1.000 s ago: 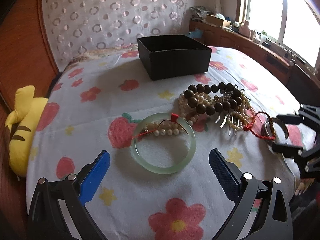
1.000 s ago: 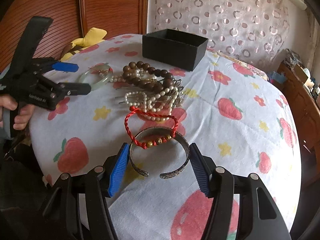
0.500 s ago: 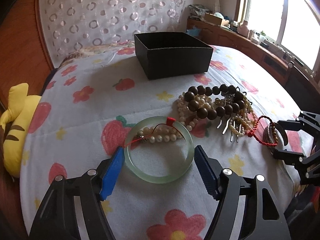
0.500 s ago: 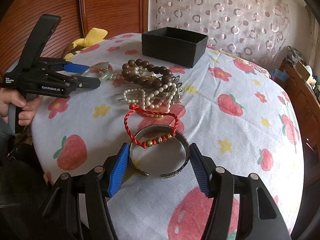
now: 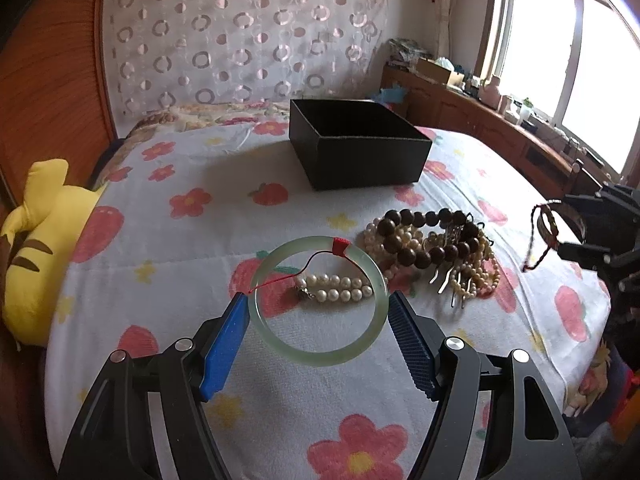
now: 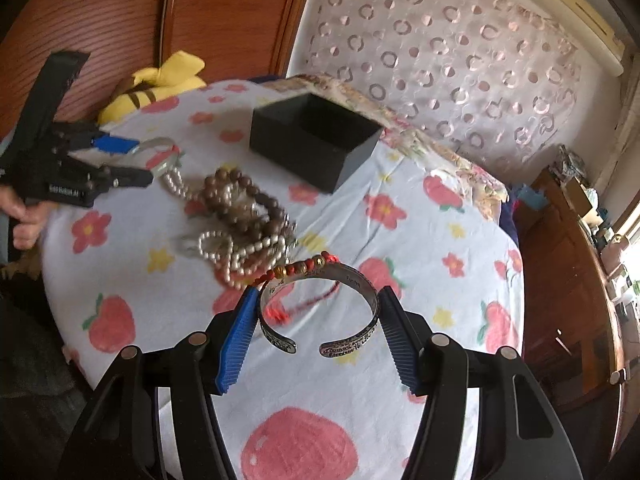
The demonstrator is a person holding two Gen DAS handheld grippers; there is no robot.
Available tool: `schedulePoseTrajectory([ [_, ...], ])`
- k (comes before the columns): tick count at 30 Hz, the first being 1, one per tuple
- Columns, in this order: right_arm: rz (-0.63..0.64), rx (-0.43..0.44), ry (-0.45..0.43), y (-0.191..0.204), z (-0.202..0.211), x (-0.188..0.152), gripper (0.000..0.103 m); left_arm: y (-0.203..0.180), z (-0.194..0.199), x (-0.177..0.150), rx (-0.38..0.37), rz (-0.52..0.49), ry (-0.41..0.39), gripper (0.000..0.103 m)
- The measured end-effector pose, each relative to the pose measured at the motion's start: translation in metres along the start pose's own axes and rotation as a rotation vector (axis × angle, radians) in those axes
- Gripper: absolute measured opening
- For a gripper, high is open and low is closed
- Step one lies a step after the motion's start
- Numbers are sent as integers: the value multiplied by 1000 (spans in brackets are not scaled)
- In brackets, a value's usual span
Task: Organize jewelry
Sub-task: 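Carry the silver cuff over the black box with the right gripper while the left lifts the jade bangle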
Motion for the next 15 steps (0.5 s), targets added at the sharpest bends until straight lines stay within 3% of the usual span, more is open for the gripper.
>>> schedulePoseTrajectory([
  [6,10,44,-18,8,2,16,63,-2,5,4,-5,-1,-17,68],
  [15,70,111,126,31,-30,-11,63,-5,5,5,-3,-7,-15,68],
])
Point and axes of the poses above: each gripper's, at about its wrist camera, not at the fingertips, and z roughly against the way its jaws point, y to its left, x to its top, the point moved 5 cm from there along -z, roughly the way its jaws point, and after that the axes turned 6 degrees about -y, right-handed, at the moved point
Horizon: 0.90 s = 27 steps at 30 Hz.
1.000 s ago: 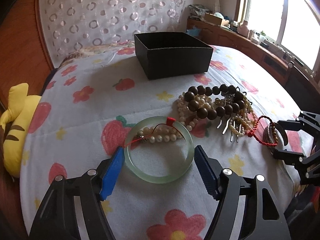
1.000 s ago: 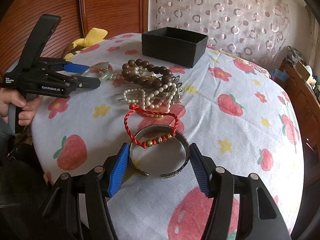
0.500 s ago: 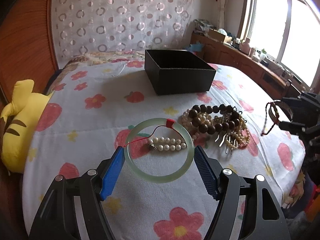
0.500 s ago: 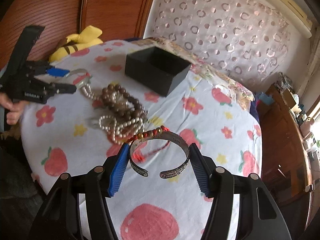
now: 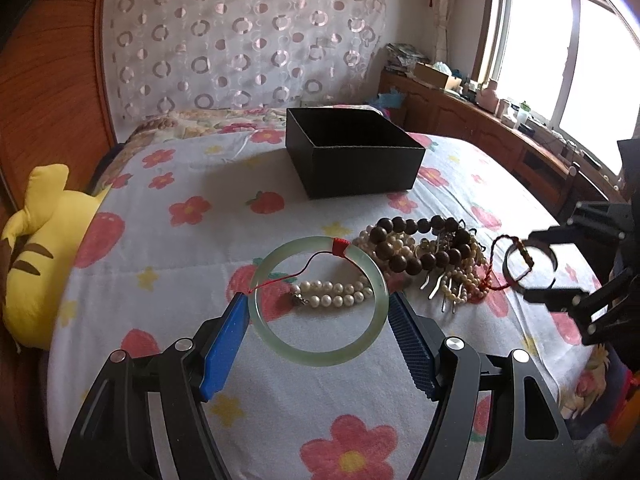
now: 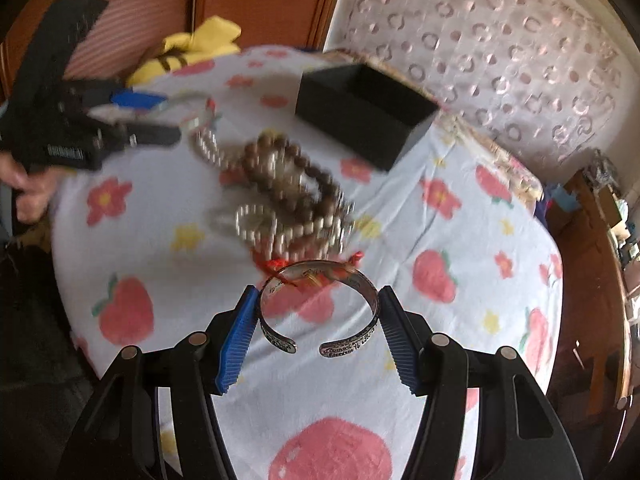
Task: Organize jewelry
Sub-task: 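Carry the silver cuff over the black box with the right gripper while the left lifts the jade bangle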
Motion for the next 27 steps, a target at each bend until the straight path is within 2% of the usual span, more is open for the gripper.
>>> schedulePoseTrajectory([
  [8,-4,-24,58,-10,11,-34,63,-4,3,3,2,-12,-13,68],
  [12,7,-78,93,-22,17,-45,63,-7,3,3,1,-18,-15,68],
  [14,28,-138,100,-30,22,-45,63,-8,4,3,-1,-18,-17,68],
  [20,34,-160,5,-38,46,-18,63,-9,6,3,-3,-18,-23,68],
  [27,103,-56,-40,-6,34,25,63,-5,9,3,4,-7,-27,68],
])
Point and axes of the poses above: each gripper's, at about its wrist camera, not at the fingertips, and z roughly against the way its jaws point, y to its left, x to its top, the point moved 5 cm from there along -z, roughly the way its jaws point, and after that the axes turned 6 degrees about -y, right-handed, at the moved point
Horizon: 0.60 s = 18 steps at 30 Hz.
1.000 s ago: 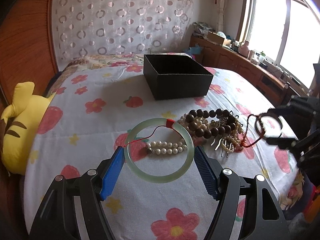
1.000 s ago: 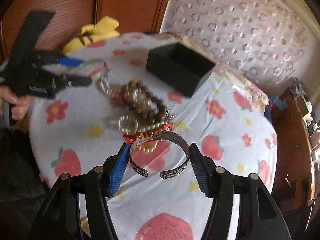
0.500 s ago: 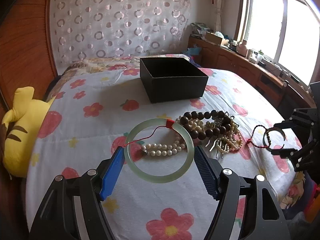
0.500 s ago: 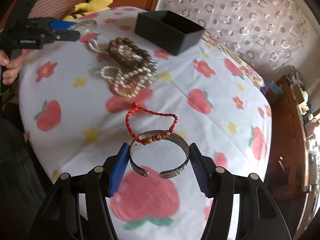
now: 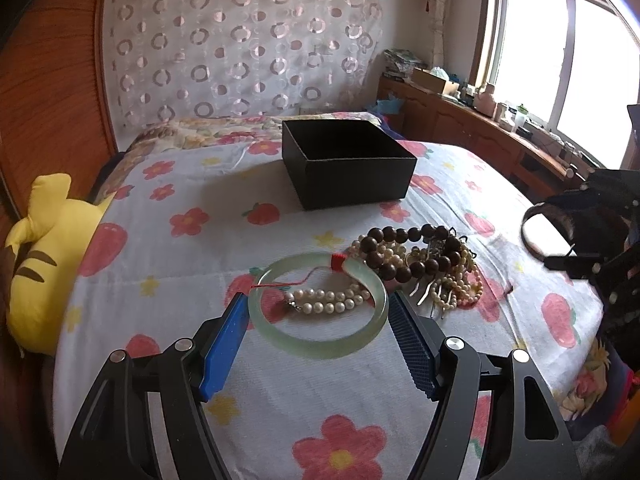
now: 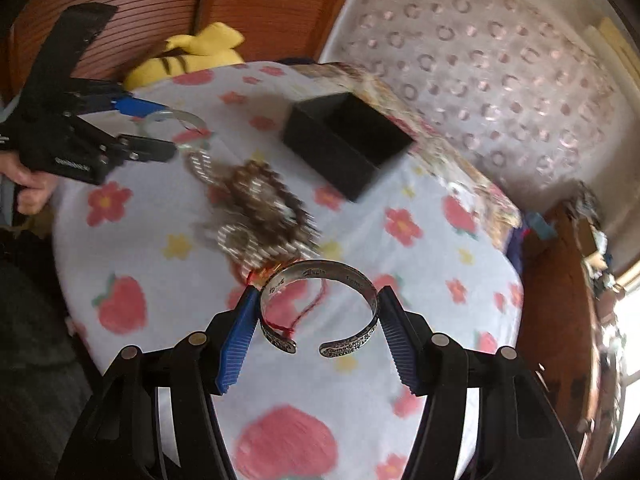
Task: Organize jewelry
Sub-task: 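Carry the silver cuff over the black box with the right gripper while the left lifts the jade bangle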
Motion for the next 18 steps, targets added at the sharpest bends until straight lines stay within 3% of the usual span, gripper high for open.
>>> schedulePoseTrajectory([
  [3,-4,46,10,11,-14,8,63,2,1,0,4,1,-1,68],
  [9,-58,54,-30,8,-17,17,63,3,7,6,7,0,-28,67],
  [10,-64,51,-36,7,-17,17,63,2,7,7,9,-3,-30,63],
  [12,-84,47,-50,2,-17,18,63,2,4,8,16,-16,-14,56],
  [18,-115,39,-69,-6,-15,16,63,8,-6,-7,38,-32,42,56],
])
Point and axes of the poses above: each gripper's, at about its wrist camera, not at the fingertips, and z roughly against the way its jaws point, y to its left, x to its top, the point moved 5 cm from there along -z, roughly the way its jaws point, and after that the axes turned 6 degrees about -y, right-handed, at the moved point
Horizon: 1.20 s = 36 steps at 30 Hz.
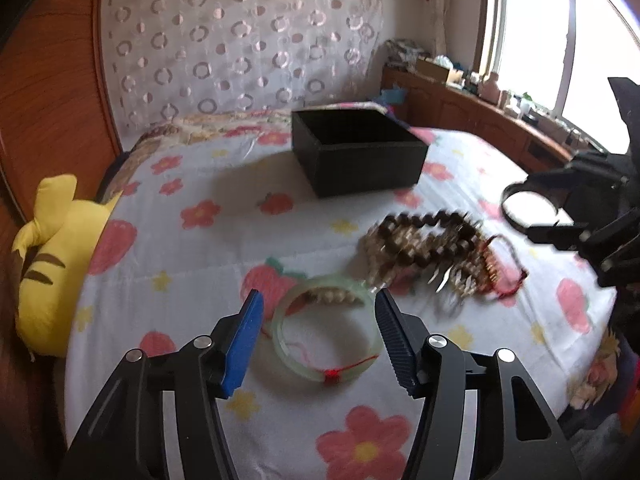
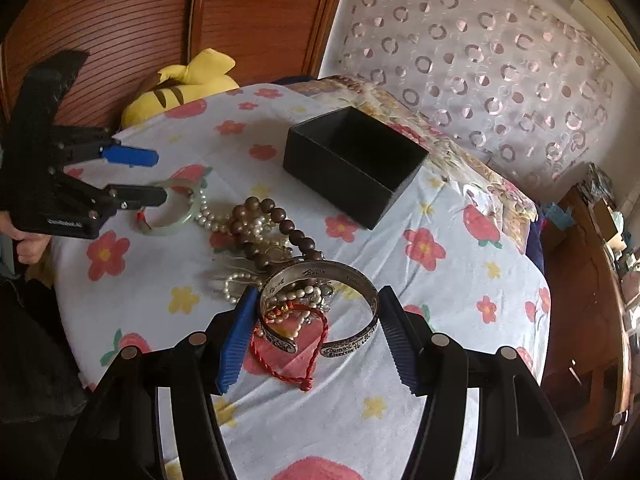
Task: Organize jewelry
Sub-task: 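Carry the silver cuff over the black box with the right gripper while the left lifts the jade bangle, then open the right gripper to drop the silver cuff into the black box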
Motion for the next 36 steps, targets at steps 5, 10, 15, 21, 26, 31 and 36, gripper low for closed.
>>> schedulePoseTrajectory([
  [5,-10,9,-1,0,-4,-5,63,4,-14,-9,9,-5,50,72],
  [10,-24,16,-7,0,-6,-6,63,0,-27,-8,-20,-21,84,78],
  [15,-39,17,-16,0,-8,-5,63,-8,-38,-12,-16,-72,125,78],
  [21,-75,11,-48,-7,-12,-1,63,-10,-34,-12,-20,-84,104,69],
  [26,-116,1,-105,-21,-22,15,63,-3,-20,5,-14,-42,36,69],
  [31,-159,1,-166,-40,-40,39,63,-3,-16,34,0,-54,-21,69],
  [36,-184,8,-210,-58,-66,72,63,-3,-21,61,-4,-58,-59,69],
])
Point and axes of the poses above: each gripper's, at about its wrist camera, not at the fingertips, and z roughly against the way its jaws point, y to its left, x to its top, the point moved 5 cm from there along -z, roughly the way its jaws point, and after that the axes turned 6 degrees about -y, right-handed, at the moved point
